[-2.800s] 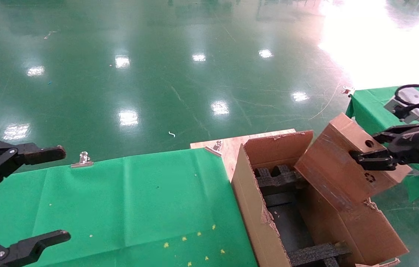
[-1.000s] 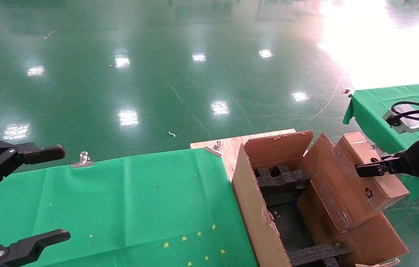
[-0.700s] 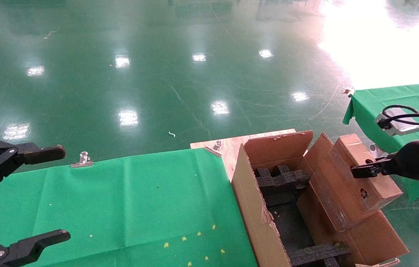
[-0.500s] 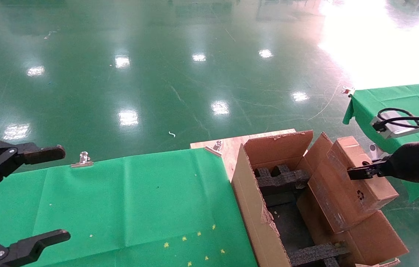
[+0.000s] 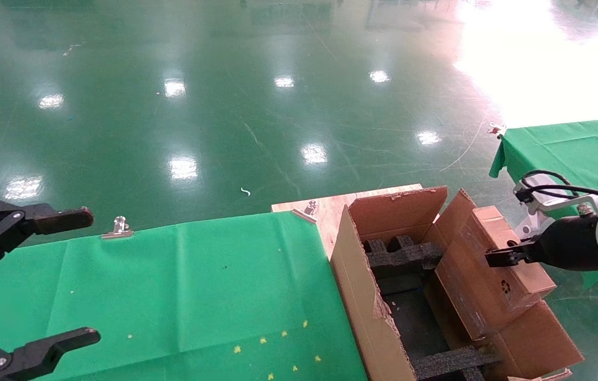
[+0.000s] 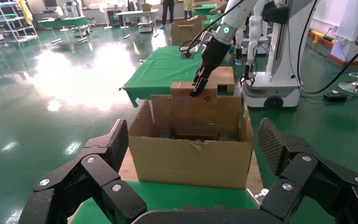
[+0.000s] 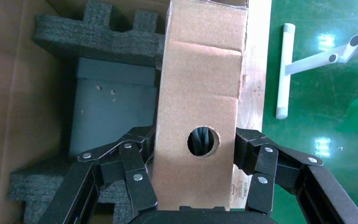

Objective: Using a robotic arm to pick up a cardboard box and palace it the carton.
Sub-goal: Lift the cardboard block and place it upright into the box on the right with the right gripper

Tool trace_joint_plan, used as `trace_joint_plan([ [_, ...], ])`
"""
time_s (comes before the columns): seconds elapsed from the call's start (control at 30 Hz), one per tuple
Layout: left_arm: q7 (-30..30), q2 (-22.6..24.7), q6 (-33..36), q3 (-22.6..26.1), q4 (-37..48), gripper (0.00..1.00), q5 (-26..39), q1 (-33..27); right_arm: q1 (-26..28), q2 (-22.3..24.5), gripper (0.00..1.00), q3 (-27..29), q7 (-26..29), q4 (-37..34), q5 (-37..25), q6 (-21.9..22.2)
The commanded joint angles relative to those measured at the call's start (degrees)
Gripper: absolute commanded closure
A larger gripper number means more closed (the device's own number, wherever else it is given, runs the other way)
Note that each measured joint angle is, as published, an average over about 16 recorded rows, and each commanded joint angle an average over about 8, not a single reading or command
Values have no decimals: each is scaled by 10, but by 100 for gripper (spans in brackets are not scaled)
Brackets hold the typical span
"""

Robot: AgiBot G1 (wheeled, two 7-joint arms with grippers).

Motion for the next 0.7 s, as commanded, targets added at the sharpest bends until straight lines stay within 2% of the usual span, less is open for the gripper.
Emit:
trace_joint_plan([
  [0.03,0,0,0,0,0,0,0,0,-6,-1,100,-3,4,0,-4,9],
  [0.7,0,0,0,1,0,0,0,0,-64,-26,100,-33,43,-1,-37,74],
])
